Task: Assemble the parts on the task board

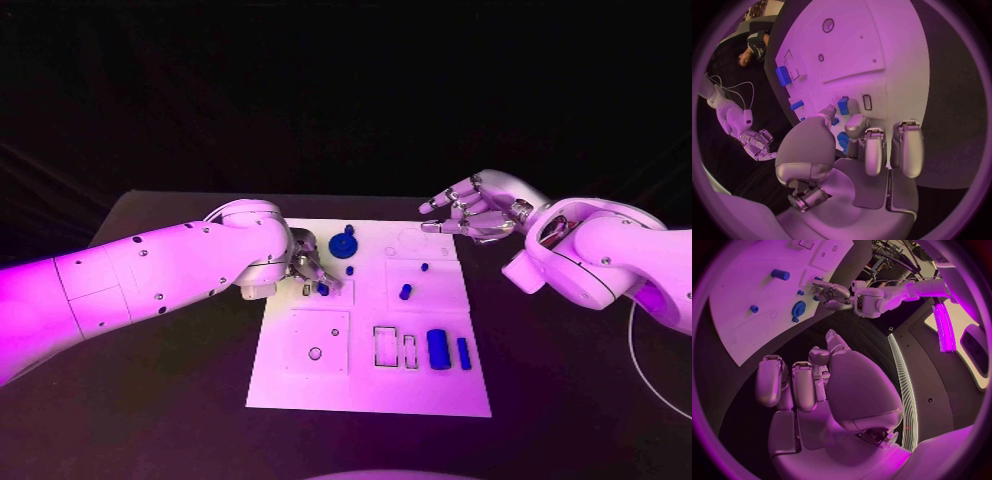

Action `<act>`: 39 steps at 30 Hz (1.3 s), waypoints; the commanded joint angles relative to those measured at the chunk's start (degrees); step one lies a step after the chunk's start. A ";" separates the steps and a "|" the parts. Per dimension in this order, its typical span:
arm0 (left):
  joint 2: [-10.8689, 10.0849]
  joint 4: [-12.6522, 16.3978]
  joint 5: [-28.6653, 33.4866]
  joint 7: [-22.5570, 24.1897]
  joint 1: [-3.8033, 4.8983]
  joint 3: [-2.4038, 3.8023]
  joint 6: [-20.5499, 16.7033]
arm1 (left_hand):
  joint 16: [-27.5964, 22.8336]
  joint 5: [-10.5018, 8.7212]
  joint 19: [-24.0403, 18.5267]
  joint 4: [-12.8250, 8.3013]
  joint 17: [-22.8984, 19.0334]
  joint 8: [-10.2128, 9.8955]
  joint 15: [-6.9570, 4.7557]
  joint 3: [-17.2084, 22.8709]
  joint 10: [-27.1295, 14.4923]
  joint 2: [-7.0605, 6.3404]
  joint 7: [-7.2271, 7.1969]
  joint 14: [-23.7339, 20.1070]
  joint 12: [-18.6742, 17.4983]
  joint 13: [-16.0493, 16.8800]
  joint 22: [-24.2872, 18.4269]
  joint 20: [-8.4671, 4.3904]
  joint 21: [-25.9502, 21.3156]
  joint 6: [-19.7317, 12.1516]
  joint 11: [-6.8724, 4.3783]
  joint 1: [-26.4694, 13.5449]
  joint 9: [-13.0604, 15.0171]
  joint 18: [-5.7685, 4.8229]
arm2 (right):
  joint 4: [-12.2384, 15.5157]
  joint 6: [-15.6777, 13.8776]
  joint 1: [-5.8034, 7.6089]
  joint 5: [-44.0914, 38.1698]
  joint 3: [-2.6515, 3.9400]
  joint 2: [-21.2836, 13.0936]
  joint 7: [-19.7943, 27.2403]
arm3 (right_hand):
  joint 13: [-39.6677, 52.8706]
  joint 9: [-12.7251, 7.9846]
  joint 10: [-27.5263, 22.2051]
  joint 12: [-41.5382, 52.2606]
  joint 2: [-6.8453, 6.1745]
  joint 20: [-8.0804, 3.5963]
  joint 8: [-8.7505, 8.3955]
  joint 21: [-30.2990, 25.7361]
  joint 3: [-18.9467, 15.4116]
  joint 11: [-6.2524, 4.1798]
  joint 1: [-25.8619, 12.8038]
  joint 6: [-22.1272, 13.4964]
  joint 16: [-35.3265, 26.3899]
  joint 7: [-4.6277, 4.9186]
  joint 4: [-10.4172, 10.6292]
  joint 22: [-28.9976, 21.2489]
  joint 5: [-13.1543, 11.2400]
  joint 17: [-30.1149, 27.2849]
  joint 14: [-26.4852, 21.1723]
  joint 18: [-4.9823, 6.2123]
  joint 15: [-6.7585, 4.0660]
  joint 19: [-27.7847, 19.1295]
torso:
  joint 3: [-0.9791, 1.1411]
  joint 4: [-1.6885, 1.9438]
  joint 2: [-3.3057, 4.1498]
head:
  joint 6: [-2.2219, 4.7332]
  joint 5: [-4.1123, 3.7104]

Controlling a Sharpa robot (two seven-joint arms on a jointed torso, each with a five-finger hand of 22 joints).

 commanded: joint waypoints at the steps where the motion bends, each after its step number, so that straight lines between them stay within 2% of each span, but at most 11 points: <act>1: 0.23 0.44 1.09 0.03 -0.86 -0.50 1.42 | 0.17 0.03 4.57 0.03 15.10 0.19 -0.36 -0.49 0.57 0.40 -0.38 6.03 0.26 0.13 10.83 -0.40 0.19 0.21 0.05 0.37 -0.11 -0.77 | -0.07 1.07 -0.03 -0.06 0.00 0.13 0.13 | -0.06 -0.02 -0.51 -0.22 -0.02 0.13 -0.20 -0.18 0.10 -0.04 -0.49 0.22 -0.17 0.01 0.27 -0.08 0.05 -0.06 2.28 0.80 -0.29 -0.45 | 0.00 -0.08 0.02 | -0.09 -0.08; 14: -0.37 1.52 1.10 -0.10 -0.88 -0.38 1.42 | 0.17 0.05 4.63 0.03 15.10 0.28 -0.39 -0.66 0.66 0.66 -0.41 6.03 0.35 0.21 10.97 -0.42 0.30 0.26 0.02 0.71 -0.19 -0.80 | -0.47 1.39 -0.03 -0.01 0.00 0.32 0.06 | -0.06 -0.02 -0.51 -0.22 -0.02 0.13 -0.20 -0.18 0.10 -0.04 -0.49 0.22 -0.17 0.01 0.27 -0.08 0.05 -0.06 2.28 0.80 -0.29 -0.45 | 0.04 0.09 -0.05 | -0.09 -0.19; 24: -0.87 2.00 0.94 -0.16 -0.87 -0.30 1.29 | 0.17 0.05 4.63 0.03 15.10 0.30 -0.39 -0.70 0.68 0.73 -0.42 6.03 0.36 0.21 10.99 -0.43 0.31 0.27 0.01 0.81 -0.21 -0.81 | -0.64 1.50 -0.03 0.01 0.00 0.36 -0.01 | -0.06 -0.02 -0.51 -0.22 -0.02 0.13 -0.20 -0.18 0.10 -0.04 -0.49 0.22 -0.17 0.01 0.27 -0.08 0.05 -0.06 2.28 0.80 -0.29 -0.45 | 0.01 -0.02 0.00 | -0.10 -0.04; 27: -1.00 1.97 0.84 -0.16 -0.86 -0.24 1.25 | 0.17 0.06 4.62 0.03 15.10 0.32 -0.40 -0.75 0.65 0.78 -0.42 6.03 0.29 0.12 10.95 -0.43 0.27 0.27 0.01 0.89 -0.24 -0.79 | -0.68 1.53 -0.03 0.02 0.00 0.37 -0.02 | -0.06 -0.02 -0.51 -0.22 -0.02 0.13 -0.20 -0.18 0.10 -0.04 -0.49 0.22 -0.17 0.01 0.27 -0.08 0.05 -0.06 2.28 0.80 -0.29 -0.45 | 0.08 -0.04 -0.02 | -0.08 0.01; 30: -1.20 2.16 0.79 -0.14 -0.87 0.08 1.02 | 0.17 0.00 4.61 0.14 15.10 0.36 -0.41 -1.09 0.68 0.68 -0.41 6.03 0.32 0.15 10.93 -0.44 0.25 0.26 0.00 0.89 -0.31 -0.79 | -0.81 1.59 -0.03 0.05 0.00 0.45 0.00 | -0.06 -0.02 -0.51 -0.22 -0.02 0.13 -0.20 -0.18 0.10 -0.04 -0.49 0.22 -0.17 0.01 0.27 -0.08 0.05 -0.06 2.28 0.80 -0.29 -0.45 | -0.02 -0.05 0.03 | 0.04 -0.01; 34: -1.66 2.75 0.77 -0.09 -0.87 0.74 0.57 | 0.17 -0.10 4.62 1.15 15.10 0.56 -0.42 -2.87 0.75 0.39 -0.42 6.03 0.31 0.08 10.94 -0.47 0.24 0.26 -0.01 0.38 -0.63 -0.79 | -1.09 1.67 -0.04 0.15 0.00 0.63 0.02 | -0.06 -0.02 -0.51 -0.22 -0.02 0.13 -0.20 -0.18 0.10 -0.04 -0.49 0.22 -0.17 0.01 0.27 -0.08 0.05 -0.06 2.28 0.80 -0.29 -0.45 | -0.01 -0.03 -0.01 | 0.03 -0.07; 37: -2.42 3.37 0.77 -0.08 -0.80 1.70 0.64 | 0.17 -0.13 4.63 2.03 15.10 0.73 -0.44 -4.61 0.79 0.28 -0.43 6.03 0.33 0.07 10.97 -0.49 0.24 0.21 -0.01 -0.16 -0.91 -0.79 | -1.35 1.74 -0.04 0.22 -0.01 0.80 0.03 | -0.06 -0.02 -0.51 -0.22 -0.02 0.13 -0.20 -0.18 0.10 -0.04 -0.49 0.22 -0.17 0.01 0.27 -0.08 0.05 -0.06 2.28 0.80 -0.29 -0.45 | 0.05 -0.03 -0.04 | 0.08 0.00; 39: -3.14 3.70 0.76 -0.11 -0.45 2.37 1.33 | 0.17 -0.15 4.63 2.22 15.10 0.79 -0.43 -5.51 0.66 0.22 -0.40 6.03 0.13 -0.19 10.96 -0.49 0.22 0.09 0.02 -0.44 -1.05 -0.79 | -1.51 1.79 -0.04 0.25 -0.02 0.90 0.03 | -0.06 -0.02 -0.51 -0.22 -0.02 0.13 -0.20 -0.18 0.10 -0.04 -0.49 0.22 -0.17 0.01 0.27 -0.08 0.05 -0.06 2.28 0.80 -0.29 -0.45 | 0.09 -0.02 -0.04 | 0.17 -0.03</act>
